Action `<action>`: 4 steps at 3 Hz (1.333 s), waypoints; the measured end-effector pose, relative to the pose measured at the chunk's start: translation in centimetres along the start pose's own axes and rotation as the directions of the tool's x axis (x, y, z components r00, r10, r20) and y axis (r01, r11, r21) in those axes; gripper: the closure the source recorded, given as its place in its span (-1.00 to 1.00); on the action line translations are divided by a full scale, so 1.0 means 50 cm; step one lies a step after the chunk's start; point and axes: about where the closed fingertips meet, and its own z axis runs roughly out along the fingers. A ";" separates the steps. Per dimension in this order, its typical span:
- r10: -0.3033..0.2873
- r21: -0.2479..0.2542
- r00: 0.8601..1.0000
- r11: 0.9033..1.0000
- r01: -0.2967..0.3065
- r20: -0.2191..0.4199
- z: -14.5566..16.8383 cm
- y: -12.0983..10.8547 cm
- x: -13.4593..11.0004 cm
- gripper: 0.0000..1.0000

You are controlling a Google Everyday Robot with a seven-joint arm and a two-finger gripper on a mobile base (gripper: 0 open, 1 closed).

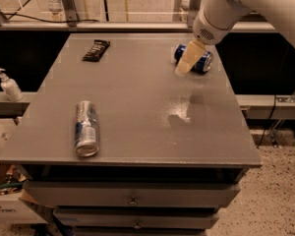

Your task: Place pepsi can upright

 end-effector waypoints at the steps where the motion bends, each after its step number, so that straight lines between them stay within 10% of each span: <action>1: 0.034 0.012 0.999 0.999 -0.034 -0.022 0.058 -0.046 0.001 -1.00; 4: 0.088 0.009 0.993 0.996 -0.087 -0.075 0.189 -0.110 0.001 -1.00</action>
Offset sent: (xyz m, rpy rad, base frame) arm 0.0907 -0.0178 -0.0398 -0.0093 0.0155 -0.1084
